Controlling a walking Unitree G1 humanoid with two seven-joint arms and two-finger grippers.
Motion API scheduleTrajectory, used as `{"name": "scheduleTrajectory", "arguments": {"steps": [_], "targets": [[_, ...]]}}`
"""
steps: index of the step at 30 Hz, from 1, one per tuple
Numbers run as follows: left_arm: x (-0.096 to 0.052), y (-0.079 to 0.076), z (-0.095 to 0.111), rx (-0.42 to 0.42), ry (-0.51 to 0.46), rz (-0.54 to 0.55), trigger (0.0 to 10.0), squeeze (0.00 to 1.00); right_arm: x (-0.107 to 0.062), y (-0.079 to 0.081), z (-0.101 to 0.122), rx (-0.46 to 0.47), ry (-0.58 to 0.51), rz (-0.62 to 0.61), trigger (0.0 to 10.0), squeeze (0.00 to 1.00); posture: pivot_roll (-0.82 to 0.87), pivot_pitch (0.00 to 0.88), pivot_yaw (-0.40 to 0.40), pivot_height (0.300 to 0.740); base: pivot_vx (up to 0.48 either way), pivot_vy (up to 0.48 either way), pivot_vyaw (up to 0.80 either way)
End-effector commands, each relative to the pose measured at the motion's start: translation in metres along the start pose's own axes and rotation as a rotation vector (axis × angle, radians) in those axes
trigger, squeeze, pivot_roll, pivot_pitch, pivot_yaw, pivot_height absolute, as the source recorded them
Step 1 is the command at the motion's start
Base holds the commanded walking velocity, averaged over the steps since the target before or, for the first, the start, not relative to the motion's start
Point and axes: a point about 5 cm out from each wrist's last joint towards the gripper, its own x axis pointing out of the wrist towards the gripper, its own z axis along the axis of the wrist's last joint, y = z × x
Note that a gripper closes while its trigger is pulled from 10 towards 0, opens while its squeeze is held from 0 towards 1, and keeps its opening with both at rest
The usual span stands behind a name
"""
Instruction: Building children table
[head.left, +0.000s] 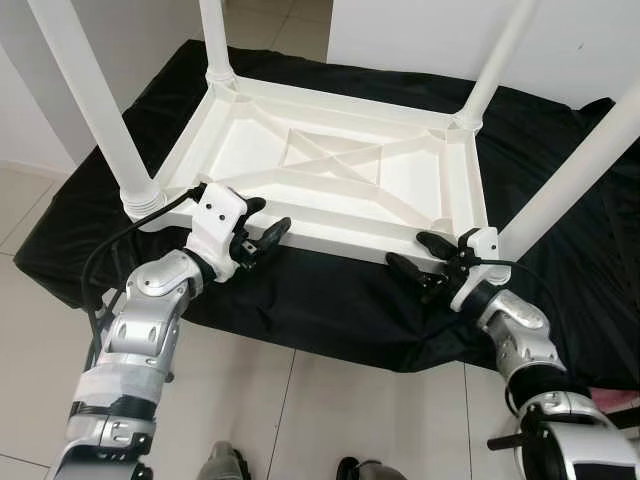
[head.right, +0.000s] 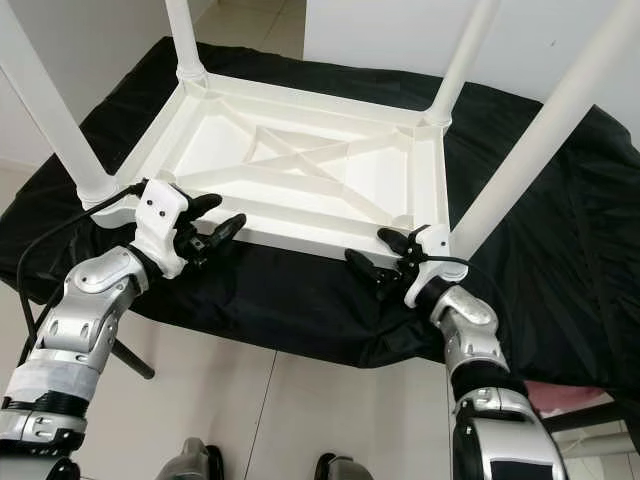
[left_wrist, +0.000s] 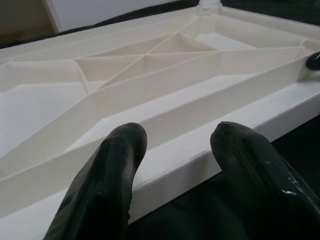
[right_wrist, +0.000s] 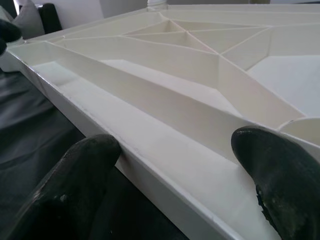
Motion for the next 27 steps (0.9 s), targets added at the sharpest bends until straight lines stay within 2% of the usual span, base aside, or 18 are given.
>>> {"name": "scheduleTrajectory", "arguments": {"steps": [1, 5, 10, 15, 19, 22, 27], "targets": [[-0.002, -0.004, -0.004, 0.024, 0.020, -0.042, 10.0, 0.00, -0.003, 0.001, 0.001, 0.011, -0.041, -0.045, 10.0, 0.00, 0.11, 0.159, -0.019, 0.740, 0.000, 0.000, 0.00], [-0.001, -0.002, -0.010, 0.059, 0.059, -0.117, 10.0, 0.00, -0.004, 0.008, 0.010, 0.033, -0.112, -0.064, 10.0, 0.00, 0.10, 0.159, -0.010, 0.740, 0.000, 0.000, 0.00], [0.001, -0.003, -0.012, 0.070, 0.072, -0.147, 10.0, 0.00, -0.007, 0.010, 0.016, 0.035, -0.141, -0.068, 10.0, 0.00, 0.10, 0.157, -0.004, 0.740, 0.000, 0.000, 0.00], [0.008, 0.000, -0.016, 0.094, 0.091, -0.198, 10.0, 0.00, -0.012, 0.010, 0.035, 0.013, -0.247, -0.157, 10.0, 0.00, 0.08, 0.150, 0.008, 0.740, 0.000, 0.000, 0.00], [0.011, 0.001, -0.017, 0.106, 0.097, -0.211, 10.0, 0.00, -0.012, 0.016, 0.042, 0.004, -0.271, -0.155, 10.0, 0.00, 0.08, 0.149, 0.005, 0.740, 0.000, 0.000, 0.00], [0.014, 0.003, -0.018, 0.148, 0.109, -0.233, 10.0, 0.00, -0.012, 0.027, 0.049, 0.044, -0.295, -0.145, 10.0, 0.00, 0.08, 0.147, -0.002, 0.740, 0.000, 0.000, 0.00], [0.019, 0.003, -0.018, 0.184, 0.122, -0.278, 10.0, 0.00, -0.018, 0.035, 0.044, 0.072, -0.266, -0.137, 10.0, 0.00, 0.07, 0.144, -0.013, 0.740, 0.000, 0.000, 0.00]]}}
